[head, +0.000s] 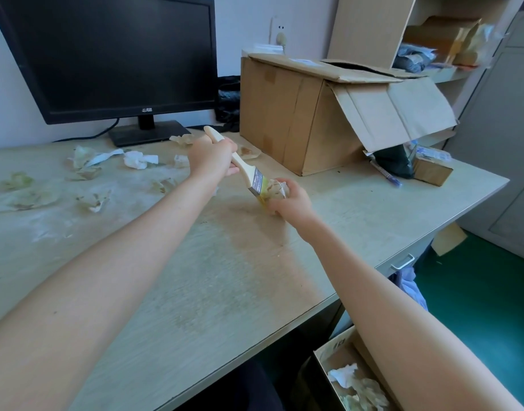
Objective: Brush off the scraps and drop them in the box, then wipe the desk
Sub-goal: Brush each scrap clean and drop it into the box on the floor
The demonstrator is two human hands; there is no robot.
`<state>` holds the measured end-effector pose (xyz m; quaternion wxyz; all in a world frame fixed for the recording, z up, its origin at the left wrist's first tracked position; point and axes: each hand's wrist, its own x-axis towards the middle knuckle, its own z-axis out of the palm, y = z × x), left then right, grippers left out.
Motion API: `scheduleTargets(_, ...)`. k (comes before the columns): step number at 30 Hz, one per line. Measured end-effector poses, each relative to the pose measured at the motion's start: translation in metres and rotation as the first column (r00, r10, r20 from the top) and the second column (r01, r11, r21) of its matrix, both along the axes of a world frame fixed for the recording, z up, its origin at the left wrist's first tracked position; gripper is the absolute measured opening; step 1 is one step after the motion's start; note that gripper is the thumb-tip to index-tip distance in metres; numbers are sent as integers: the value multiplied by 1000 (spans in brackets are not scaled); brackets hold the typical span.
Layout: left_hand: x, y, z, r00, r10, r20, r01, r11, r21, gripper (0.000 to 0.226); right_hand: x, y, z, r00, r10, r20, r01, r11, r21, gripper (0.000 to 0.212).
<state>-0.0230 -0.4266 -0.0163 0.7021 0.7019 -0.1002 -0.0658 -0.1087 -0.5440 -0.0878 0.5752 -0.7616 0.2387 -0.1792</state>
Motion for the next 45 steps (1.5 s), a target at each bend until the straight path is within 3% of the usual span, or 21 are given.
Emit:
scheduleTargets(9, -25, -26, 5, 995, -89, 46, 91, 995, -35, 20, -30, -21, 4, 995, -77, 71, 64, 983, 174, 45)
scheduleTargets(14, -48, -52, 7, 982, -181, 56, 184, 981, -57, 20, -64, -38, 10, 987, -150, 63, 136, 972, 191, 42)
scheduleTargets(23, -111, -118, 0, 927, -373, 33, 374, 925, -66, 20, -143, -84, 10, 930, -368, -12, 362, 907, 215, 60)
scheduleTargets(29, -164, -157, -16, 880, -475, -5, 472, 877, -93, 20, -203, -112, -3, 864, -502, 29, 482, 844, 237, 47)
scheduleTargets(32, -190, -172, -31, 865, -502, -22, 500, 865, -43, 6, -232, -116, -22, 840, -541, 42, 507, 810, 295, 43)
scheduleTargets(39, -239, -199, -66, 823, -568, 10, 566, 822, 60, 2, -280, -130, -65, 793, -608, 29, 554, 742, 378, 41)
scheduleTargets(45, -263, -209, -121, 778, -628, -21, 621, 764, 177, 24, -303, -135, -119, 771, -628, -108, 614, 687, 388, 46)
